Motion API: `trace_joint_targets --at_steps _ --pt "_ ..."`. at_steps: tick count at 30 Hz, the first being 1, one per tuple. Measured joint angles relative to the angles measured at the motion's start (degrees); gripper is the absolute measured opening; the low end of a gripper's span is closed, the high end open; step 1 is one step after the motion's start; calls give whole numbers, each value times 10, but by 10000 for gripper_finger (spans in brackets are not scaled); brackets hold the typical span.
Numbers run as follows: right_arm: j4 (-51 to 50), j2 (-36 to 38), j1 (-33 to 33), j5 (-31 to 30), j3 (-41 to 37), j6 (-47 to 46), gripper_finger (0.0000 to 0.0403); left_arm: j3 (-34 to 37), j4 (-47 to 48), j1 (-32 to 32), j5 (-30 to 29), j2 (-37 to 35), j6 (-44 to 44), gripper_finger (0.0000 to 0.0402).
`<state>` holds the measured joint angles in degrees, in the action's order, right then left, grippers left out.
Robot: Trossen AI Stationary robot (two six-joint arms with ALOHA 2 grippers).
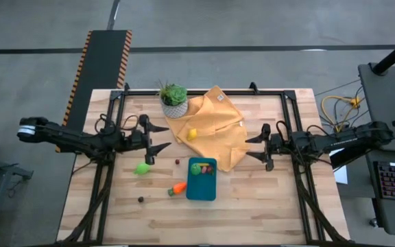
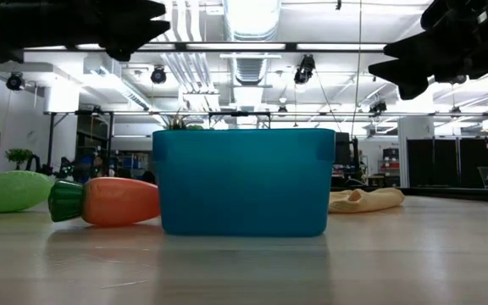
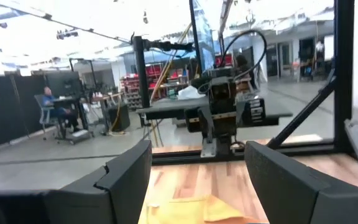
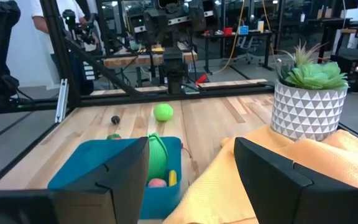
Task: Pick and placing Produce into tupperware
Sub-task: Put the lemon into the bin
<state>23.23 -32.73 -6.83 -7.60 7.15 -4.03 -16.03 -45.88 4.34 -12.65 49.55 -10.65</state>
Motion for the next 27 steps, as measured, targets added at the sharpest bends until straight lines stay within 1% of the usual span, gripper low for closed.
trace_joint_targets --at_steps 3,5,6,8,10,12,14,17,20,23,25,27 --pt "0 -1 0 0 0 0 228 -22 3 -6 -14 31 2 245" --pt "1 0 0 0 0 0 228 -46 14 -11 -38 53 29 248" --pt "1 0 0 0 0 0 228 -61 35 -14 -52 62 43 253" --pt "1 0 0 0 0 0 228 -97 109 -23 -75 80 68 270" --pt "-1 0 0 0 0 4 228 -134 188 -30 -84 100 73 291" --pt "-19 3 0 0 0 24 228 -168 240 -32 -85 125 68 314" --pt "-36 11 0 -20 -1 39 228 -195 274 -32 -83 146 53 332" --pt "-39 30 0 -66 -7 39 228 -226 289 -32 -83 174 39 346" --pt "-46 49 0 -75 -11 37 226 -246 294 -38 -109 191 48 348" --pt "-53 61 0 -75 -11 25 227 -278 334 -60 -149 199 121 348" --pt "-55 62 0 -75 -11 20 226 -302 381 -79 -151 204 192 348" --pt "-55 61 0 -75 -11 18 226 -322 415 -93 -151 216 245 348"
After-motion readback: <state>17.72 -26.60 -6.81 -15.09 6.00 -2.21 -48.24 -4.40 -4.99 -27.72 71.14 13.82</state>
